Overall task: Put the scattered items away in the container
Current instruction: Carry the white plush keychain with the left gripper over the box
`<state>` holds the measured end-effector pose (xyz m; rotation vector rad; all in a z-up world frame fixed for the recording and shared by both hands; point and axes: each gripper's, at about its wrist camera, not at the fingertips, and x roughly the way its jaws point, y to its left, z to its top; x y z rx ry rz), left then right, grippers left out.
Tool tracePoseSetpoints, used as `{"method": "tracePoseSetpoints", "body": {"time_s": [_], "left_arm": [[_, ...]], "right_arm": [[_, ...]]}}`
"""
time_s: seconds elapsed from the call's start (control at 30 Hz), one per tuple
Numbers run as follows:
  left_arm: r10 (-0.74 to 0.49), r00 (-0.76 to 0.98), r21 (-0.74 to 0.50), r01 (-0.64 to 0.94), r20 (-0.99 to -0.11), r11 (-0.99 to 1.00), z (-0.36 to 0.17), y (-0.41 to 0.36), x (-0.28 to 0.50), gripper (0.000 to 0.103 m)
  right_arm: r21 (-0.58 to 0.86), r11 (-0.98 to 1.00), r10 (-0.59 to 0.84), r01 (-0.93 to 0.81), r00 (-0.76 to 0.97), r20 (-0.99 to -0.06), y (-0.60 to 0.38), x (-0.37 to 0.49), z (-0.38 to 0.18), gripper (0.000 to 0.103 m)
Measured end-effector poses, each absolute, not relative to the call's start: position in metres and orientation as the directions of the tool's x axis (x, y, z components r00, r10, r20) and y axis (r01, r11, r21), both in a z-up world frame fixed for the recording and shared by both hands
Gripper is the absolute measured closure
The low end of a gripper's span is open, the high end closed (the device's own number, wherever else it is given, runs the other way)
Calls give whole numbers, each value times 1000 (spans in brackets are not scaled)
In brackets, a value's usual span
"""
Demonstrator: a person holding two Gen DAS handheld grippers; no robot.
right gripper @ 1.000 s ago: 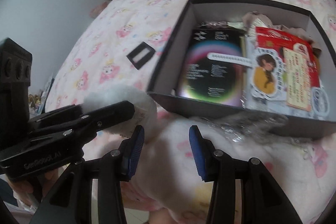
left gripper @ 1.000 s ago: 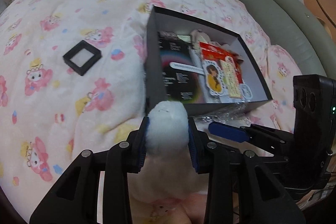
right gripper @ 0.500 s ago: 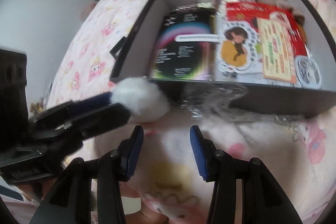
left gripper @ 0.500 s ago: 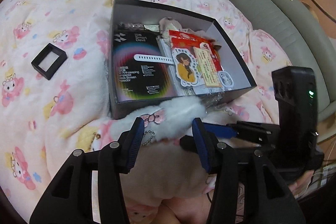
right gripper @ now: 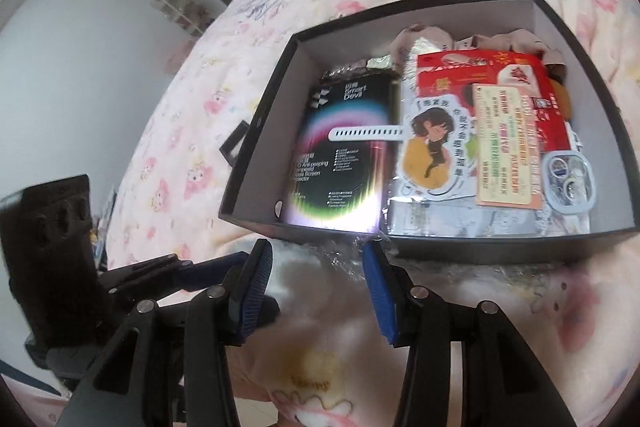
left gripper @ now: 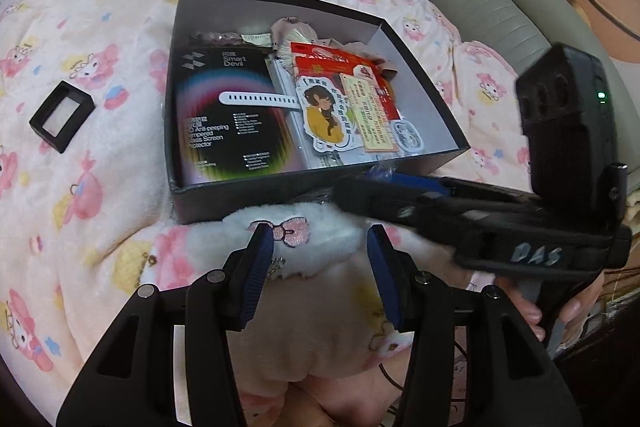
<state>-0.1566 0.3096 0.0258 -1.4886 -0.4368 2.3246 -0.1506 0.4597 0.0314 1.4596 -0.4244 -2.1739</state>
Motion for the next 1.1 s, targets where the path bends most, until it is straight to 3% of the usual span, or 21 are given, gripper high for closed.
{"method": "tracePoseSetpoints", "body": {"time_s": [0.33,0.53,0.6,0.7,0.93,1.0,1.1], "left_arm": [[343,-372,-303,-162,-862,-939,41,299,-142,49],[492,-414,-553,33,-766,-832,22,251,-155,48],[505,-414,-574,52,-757,-817,14,250,-162,50],[531,-357,-592,79,-768,-802,-4,256,-168,68],[629,-330,-693,125,-704,-710,-23,250,-155,70],[651,-339,-712,87,-679,-697,-10,255,-152,74],[607,-375,-659,17,-701,-752,16,266,-152,75]], "right_arm": [[500,-844,-535,191,-276,-798,463,-145,9,60],[533,-824,-567,194,-248,-786,468,-139,3,60],[562,-802,-597,203,-234,-767,467,-139,2,60],[576,-788,-615,217,-215,-759,467,-138,2,59],[670,-714,-697,203,-122,-706,470,-135,-13,59],[711,-673,-738,204,-116,-665,469,-134,-10,69],[703,-667,-742,246,-132,-658,460,-132,6,70]]}}
